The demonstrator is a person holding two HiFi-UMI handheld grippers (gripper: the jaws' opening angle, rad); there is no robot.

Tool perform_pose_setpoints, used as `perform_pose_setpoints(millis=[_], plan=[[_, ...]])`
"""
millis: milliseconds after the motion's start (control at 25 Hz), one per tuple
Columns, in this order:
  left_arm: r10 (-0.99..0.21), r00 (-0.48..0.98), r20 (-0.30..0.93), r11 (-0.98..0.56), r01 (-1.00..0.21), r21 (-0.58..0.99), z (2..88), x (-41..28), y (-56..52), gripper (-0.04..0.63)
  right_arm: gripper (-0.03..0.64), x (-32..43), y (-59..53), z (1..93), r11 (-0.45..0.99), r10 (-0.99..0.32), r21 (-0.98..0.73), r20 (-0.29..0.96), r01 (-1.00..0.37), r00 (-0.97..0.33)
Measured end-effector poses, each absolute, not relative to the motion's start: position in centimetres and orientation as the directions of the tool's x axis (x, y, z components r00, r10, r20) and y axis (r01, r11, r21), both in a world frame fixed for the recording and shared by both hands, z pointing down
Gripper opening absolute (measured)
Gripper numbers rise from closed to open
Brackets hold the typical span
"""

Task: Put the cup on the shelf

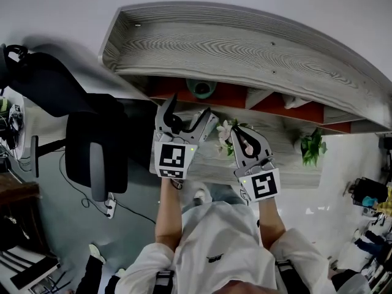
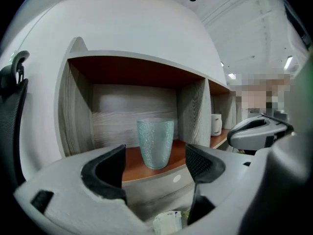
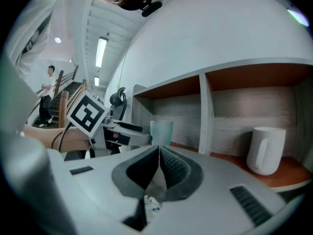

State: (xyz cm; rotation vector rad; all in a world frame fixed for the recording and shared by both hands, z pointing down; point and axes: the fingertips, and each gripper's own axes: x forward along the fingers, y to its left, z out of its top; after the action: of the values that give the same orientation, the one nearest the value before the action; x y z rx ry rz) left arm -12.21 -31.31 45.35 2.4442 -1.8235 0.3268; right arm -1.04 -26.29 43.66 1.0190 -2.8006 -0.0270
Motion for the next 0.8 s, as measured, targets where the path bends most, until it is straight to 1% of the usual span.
perform_pose_setpoints(millis=[520, 560, 640, 720, 800], plan=[[-0.939, 0.305, 0.159, -0.319, -0.946, -0.068, 42.4, -12.2, -25.0, 0.356, 0.032, -1.3, -23.9, 40.3, 0.760, -0.649, 0.109, 0.088, -0.641, -0.755], [-0.944, 0.297, 0.147, -0.309, -0.948, -0.071, 42.1, -12.3, -24.4, 0.337, 0.031, -1.4, -23.7, 40.0, 0.759, -0.650, 0.111, 0.082, -0.642, -0.755], [-0.955, 0.273, 0.117, -0.283, -0.956, -0.078, 41.4, -12.8, -23.2, 0.219, 0.032, -1.4, -23.1, 39.3, 0.756, -0.653, 0.117, 0.071, -0.644, -0.754], [-0.959, 0.266, 0.094, -0.274, -0.959, -0.078, 40.9, -13.2, -22.0, 0.191, 0.031, -1.4, -22.4, 38.6, 0.753, -0.656, 0.120, 0.060, -0.647, -0.753], [-0.959, 0.270, 0.081, -0.275, -0.959, -0.063, 40.7, -13.4, -20.7, 0.145, 0.031, -1.5, -21.7, 38.1, 0.752, -0.656, 0.125, 0.048, -0.647, -0.753]])
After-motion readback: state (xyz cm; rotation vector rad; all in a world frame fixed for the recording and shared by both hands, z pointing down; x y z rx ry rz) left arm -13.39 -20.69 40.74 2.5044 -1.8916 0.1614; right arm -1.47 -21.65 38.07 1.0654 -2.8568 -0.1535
